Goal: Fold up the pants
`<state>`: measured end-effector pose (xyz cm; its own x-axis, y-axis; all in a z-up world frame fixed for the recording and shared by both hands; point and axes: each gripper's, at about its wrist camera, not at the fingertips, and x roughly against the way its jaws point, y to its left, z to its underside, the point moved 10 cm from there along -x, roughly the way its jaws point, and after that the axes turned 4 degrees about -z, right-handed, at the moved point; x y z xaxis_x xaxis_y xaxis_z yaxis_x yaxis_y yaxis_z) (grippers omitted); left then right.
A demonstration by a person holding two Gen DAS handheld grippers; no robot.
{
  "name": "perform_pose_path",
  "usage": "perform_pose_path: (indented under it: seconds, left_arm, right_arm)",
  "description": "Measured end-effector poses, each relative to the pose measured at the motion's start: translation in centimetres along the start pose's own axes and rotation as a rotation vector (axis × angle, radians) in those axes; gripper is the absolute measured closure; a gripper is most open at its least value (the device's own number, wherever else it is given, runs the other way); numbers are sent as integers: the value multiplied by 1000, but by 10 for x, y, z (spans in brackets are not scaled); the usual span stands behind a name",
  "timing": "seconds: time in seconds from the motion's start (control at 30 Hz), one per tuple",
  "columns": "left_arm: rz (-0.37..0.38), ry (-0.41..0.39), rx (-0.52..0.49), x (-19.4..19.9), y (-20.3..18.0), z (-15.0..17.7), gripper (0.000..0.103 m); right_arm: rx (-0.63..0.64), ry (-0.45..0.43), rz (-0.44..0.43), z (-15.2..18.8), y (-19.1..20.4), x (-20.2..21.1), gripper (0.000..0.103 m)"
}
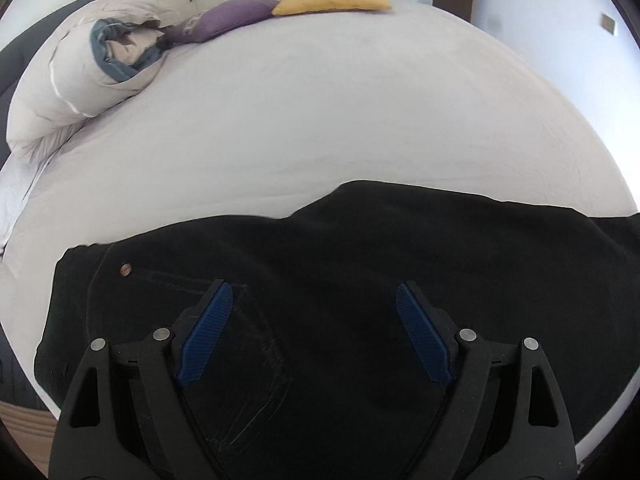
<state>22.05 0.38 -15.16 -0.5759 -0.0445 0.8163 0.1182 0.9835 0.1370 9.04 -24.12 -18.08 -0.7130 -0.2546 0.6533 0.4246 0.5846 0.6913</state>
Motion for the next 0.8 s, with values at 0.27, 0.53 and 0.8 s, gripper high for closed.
perform_pose_path:
  seconds: [0.27, 0.53, 0.8]
  left_arm:
    - [93, 87, 116, -31, 81, 56, 18]
    - [307, 15, 59, -20, 111, 57, 18]
    - [108, -35, 256, -12, 215, 44, 19]
  right_arm:
    - [34, 218, -150, 63, 42, -65, 43]
    - [-104, 39, -55, 15, -31, -12, 71]
    - [-178, -168, 82, -9, -74, 85, 41]
